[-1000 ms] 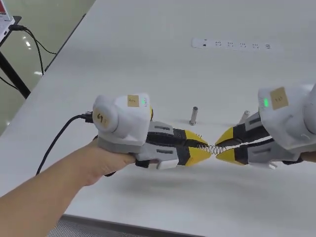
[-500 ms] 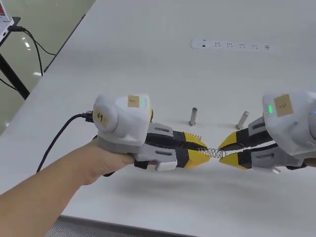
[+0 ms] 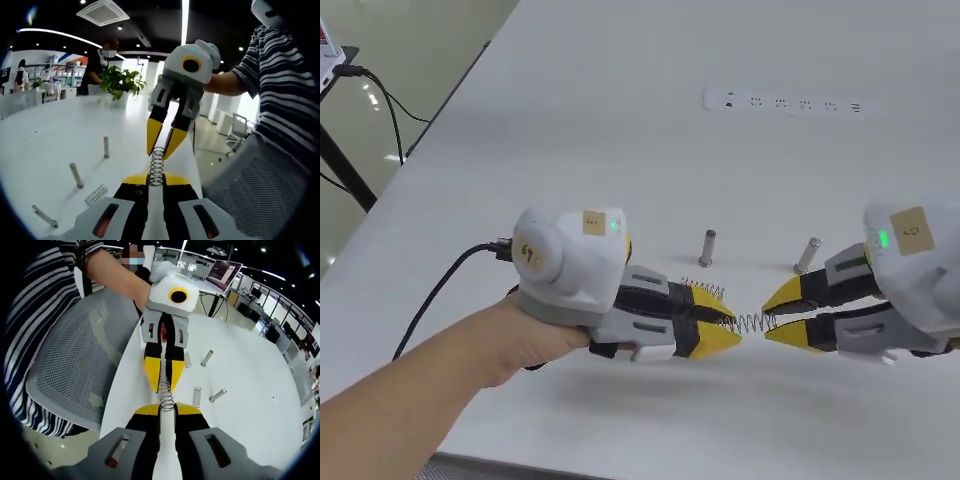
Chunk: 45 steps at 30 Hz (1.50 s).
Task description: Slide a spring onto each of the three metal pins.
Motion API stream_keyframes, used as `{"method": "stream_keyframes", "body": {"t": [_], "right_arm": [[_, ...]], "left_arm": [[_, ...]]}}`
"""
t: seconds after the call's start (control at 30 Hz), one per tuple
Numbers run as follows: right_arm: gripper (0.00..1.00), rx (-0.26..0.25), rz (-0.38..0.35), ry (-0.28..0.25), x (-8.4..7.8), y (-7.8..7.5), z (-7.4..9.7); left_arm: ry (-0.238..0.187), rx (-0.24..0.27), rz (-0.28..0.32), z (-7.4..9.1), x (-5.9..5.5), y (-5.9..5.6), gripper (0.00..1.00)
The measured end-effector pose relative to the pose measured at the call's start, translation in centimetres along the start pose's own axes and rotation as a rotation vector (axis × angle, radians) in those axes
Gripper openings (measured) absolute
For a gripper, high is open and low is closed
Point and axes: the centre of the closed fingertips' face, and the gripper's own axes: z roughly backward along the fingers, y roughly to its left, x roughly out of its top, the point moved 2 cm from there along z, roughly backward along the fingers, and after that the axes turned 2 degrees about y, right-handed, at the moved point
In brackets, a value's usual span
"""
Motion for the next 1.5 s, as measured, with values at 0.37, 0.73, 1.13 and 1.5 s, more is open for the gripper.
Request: {"method": "stream_keyframes", "body": {"t": [0.37,0.73,1.13,1.5], "right_arm": [[0.07,0.027,-0.109,-0.138,2.2,0.3,0.4],[0.07,0.022,-0.146,-0.239,4.2,0.4,0.1],[0.07,-0.006,-0.123,-0.288,4.5,1.1,-0.6],[0.07,-0.037,-0.096,-0.287,4.8,0.2,-0.4]], "left_arm": [[0.024,0.003,-0.018,0.1,-0.4,-0.2,0.02],[0.024,-0.003,-0.025,-0.5,-0.4,-0.8,0.03],[0.045,-0.002,-0.031,-0.6,-0.8,-1.0,0.03],[0.036,0.036,-0.031,-0.2,-0.4,-0.5,0.03]]}}
